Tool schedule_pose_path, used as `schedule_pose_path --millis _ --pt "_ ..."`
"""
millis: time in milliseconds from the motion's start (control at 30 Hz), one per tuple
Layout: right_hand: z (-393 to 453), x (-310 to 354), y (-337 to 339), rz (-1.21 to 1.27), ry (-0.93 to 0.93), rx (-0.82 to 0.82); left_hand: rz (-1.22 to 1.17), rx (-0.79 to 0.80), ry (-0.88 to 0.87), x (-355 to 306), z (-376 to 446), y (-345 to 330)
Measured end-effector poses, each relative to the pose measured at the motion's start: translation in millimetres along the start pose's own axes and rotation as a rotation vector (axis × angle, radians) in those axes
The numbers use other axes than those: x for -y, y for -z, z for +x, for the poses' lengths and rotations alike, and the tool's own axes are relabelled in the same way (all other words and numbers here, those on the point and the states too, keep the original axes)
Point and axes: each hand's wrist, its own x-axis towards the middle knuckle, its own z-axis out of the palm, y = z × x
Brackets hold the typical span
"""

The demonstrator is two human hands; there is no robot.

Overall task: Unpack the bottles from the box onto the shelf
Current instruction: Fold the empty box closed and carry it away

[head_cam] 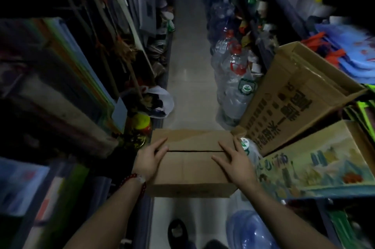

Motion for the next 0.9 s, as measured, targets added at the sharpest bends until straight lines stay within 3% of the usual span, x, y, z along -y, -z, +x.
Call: schedule_pose_path --millis 233,433,633,900 --pt "94 -4 -13 0.012 -0.050 0.014 0.037 0.094 -0.013 -3 113 -9" --pt "203 -22 -45 -0.034 -0.057 0.085 -0.038 0.112 0.086 25 209 -41" --pt "298 -47 -110 -0.113 -0.044 0.224 -0.052 0.114 0.171 82 303 -86" --pt "369 -115 -249 -0.116 -0.060 0.214 -0.077 0.139 0.240 211 382 -186"
